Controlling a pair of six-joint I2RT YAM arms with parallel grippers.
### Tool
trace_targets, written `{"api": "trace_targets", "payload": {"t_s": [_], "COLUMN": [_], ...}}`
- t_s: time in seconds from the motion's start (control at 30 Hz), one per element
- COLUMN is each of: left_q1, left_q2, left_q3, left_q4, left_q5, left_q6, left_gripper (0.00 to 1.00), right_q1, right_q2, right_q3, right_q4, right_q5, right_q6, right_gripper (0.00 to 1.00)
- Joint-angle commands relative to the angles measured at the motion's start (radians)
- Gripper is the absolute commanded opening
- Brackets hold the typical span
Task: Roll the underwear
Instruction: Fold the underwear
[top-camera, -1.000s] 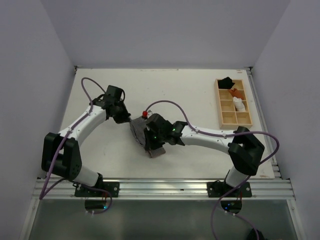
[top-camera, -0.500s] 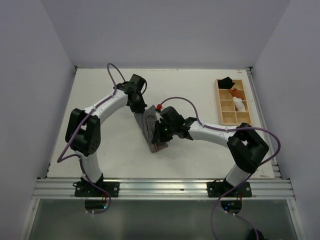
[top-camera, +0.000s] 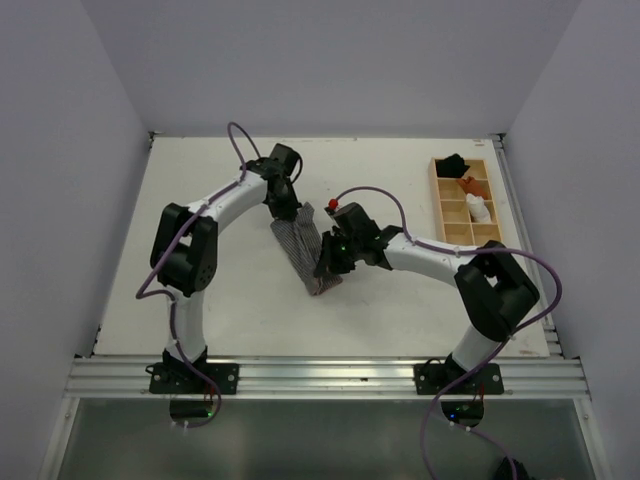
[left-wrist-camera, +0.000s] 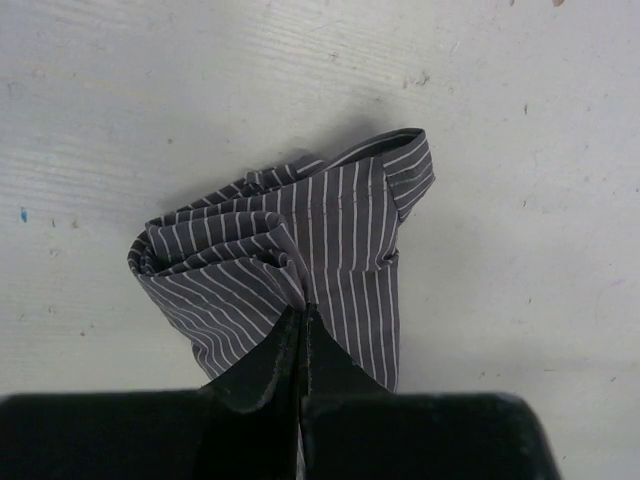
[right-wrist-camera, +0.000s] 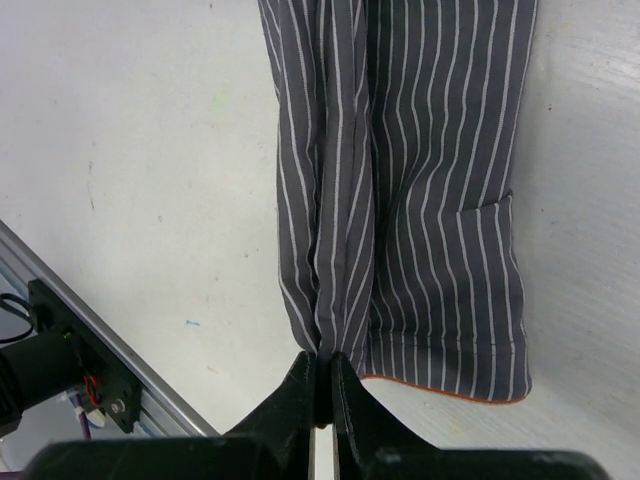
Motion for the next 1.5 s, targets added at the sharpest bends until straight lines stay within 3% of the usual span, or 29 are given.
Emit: {"api": "trace_targets", "payload": {"t_s": [0.0, 0.13, 0.33, 0.57, 0.77, 0.97, 1.47], "left_q1": [-0.011, -0.011, -0.011, -0.011, -0.020, -0.043, -0.124], "left_q2": [0.016, 0.025, 0.060, 0.095, 0.201, 0.235, 0.223], "left_q3": [0.057, 0.092, 0.187, 0.244, 0.296, 0.234, 0.029], "left_q4": [0.034, 0.063, -0.028, 0.144, 0.178, 0.213, 0.238], "left_q5": [0.003, 0.009, -0.028, 0.248, 0.431, 0.540, 0.559], "left_q6": [0.014, 0.042, 0.102, 0.189, 0.235, 0.261, 0.355], "left_gripper": [0.00, 0.00, 0.21, 0.26, 0.24, 0.18, 0.00], "right_q1": [-0.015, -0.024, -0.032, -0.046, -0.047, -0.047, -0.049], "right_q2": [0.019, 0.036, 0.053, 0.050, 0.044, 0.034, -0.001], "right_q3": [0.044, 0.032, 0.032, 0.038, 0.029, 0.024, 0.004], "right_q4": [-0.022, -0.014, -0.009, -0.023, -0.028, -0.028, -0.055], "right_q5": [-0.006, -0.026, -0.029, -0.006, 0.024, 0.044, 0.118], "right_q6": [-0.030, -0.042, -0.050, -0.065, -0.060, -0.059, -0.099], "right_gripper": [0.00, 0.00, 0.00, 0.00, 0.00, 0.00, 0.00]}}
